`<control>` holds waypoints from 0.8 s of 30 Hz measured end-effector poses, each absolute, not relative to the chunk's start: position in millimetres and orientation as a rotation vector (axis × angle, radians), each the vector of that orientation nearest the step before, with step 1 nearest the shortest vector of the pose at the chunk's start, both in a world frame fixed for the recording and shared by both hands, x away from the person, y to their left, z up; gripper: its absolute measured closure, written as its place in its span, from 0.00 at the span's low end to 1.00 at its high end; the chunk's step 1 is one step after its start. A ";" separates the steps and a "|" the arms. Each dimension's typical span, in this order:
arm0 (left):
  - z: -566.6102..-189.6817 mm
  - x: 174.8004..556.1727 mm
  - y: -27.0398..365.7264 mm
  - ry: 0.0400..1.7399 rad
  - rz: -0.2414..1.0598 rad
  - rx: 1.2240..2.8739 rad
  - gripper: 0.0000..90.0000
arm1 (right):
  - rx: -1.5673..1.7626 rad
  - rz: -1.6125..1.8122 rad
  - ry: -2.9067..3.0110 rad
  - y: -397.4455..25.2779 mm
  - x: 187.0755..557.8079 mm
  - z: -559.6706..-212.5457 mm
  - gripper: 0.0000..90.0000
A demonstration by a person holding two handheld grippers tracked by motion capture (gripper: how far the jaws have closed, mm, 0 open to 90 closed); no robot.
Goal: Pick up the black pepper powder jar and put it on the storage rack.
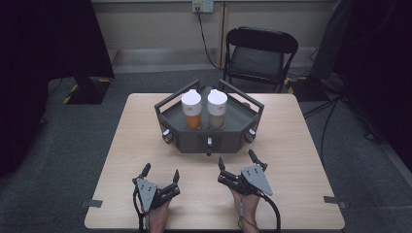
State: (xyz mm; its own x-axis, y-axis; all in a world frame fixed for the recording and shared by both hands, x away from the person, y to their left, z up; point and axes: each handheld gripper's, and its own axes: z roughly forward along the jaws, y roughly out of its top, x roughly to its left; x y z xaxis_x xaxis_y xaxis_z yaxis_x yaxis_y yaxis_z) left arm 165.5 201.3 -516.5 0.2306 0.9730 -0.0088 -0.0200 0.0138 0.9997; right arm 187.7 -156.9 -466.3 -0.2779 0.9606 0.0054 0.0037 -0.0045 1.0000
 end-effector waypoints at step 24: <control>-516.6 165.6 201.4 1.026 1.038 1.286 0.02 | 1.072 1.359 1.452 -152.0 174.8 -487.0 0.00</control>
State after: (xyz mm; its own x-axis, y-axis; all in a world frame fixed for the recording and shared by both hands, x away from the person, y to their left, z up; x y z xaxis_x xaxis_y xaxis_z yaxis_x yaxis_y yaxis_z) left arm 165.6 201.4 -516.6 0.2312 0.9729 -0.0090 -0.0201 0.0140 0.9997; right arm 174.8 -152.0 -487.0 -0.2671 0.9632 -0.0298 0.0342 0.0404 0.9986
